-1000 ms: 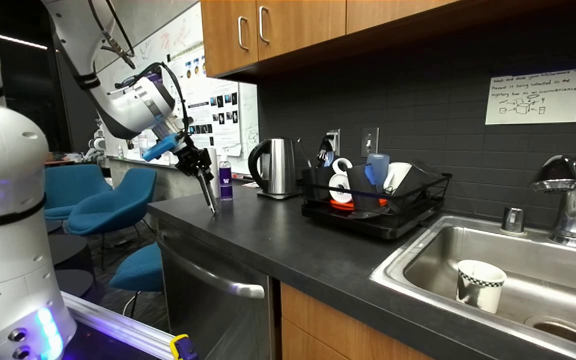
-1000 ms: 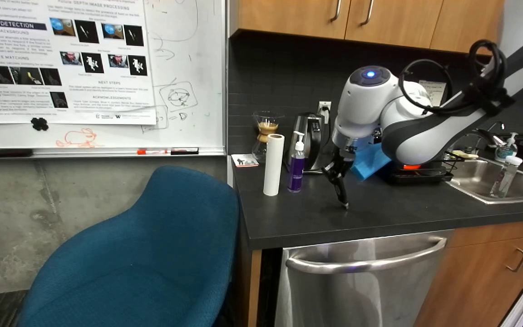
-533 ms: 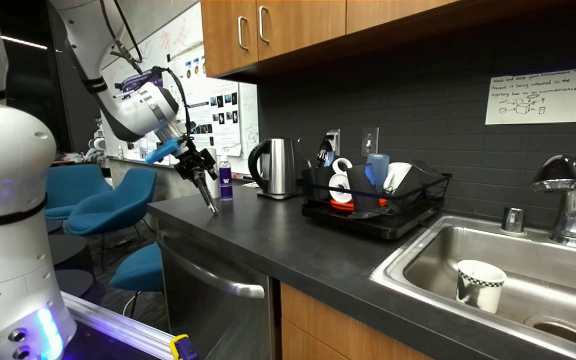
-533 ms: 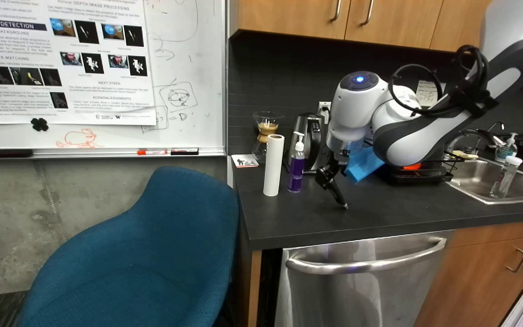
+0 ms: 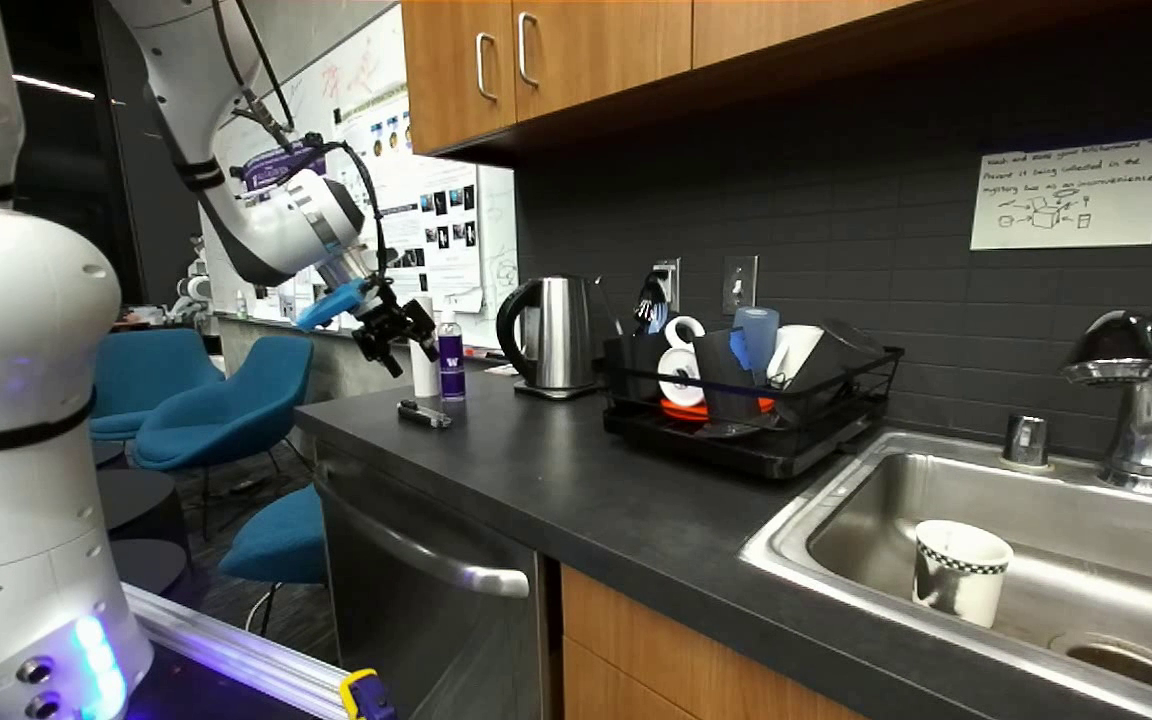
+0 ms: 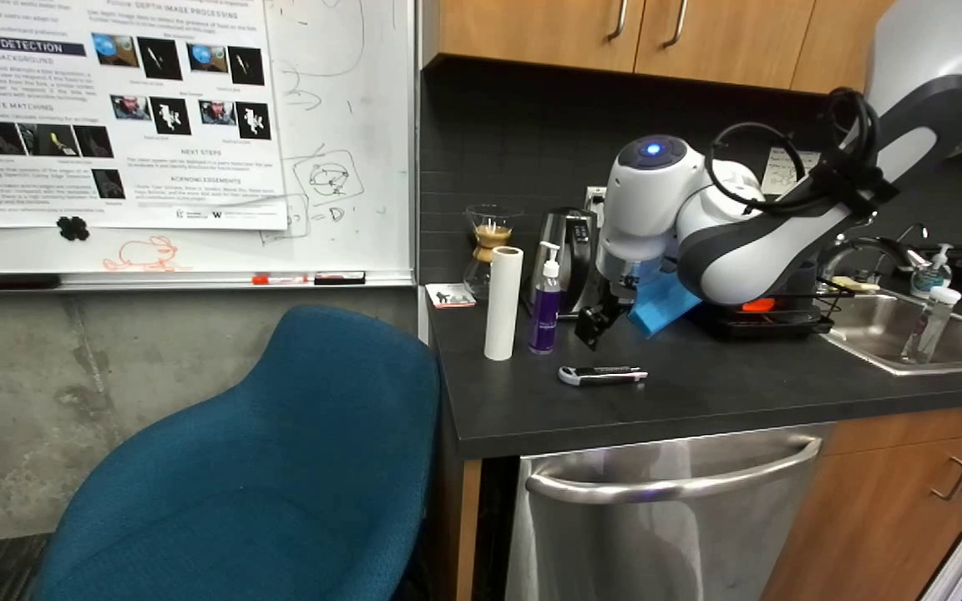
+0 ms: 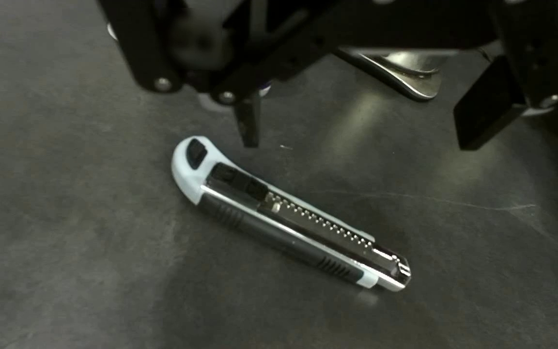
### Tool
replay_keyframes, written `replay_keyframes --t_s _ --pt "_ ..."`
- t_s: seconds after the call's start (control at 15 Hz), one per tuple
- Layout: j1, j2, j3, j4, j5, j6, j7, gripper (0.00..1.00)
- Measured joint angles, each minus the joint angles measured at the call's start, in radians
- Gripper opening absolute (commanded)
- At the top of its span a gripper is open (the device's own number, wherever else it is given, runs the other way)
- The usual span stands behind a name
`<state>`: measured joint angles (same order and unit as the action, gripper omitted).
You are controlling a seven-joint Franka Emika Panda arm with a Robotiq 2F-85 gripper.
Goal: Remove the pocketknife from the dish rack
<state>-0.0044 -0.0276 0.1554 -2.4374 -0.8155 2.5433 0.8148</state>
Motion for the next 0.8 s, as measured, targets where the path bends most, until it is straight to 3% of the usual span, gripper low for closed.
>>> replay_keyframes --t_s 0.2,0.53,0.8 --pt "0.01 0.0 -0.011 0.0 0.1 -0.011 -0.065 1.0" --pt "0.018 -0.014 -0.034 0.009 0.498 -0.11 -0.404 1.0" --pt "0.016 -0.061 -0.075 0.037 0.683 -0.263 -0.6 1.0"
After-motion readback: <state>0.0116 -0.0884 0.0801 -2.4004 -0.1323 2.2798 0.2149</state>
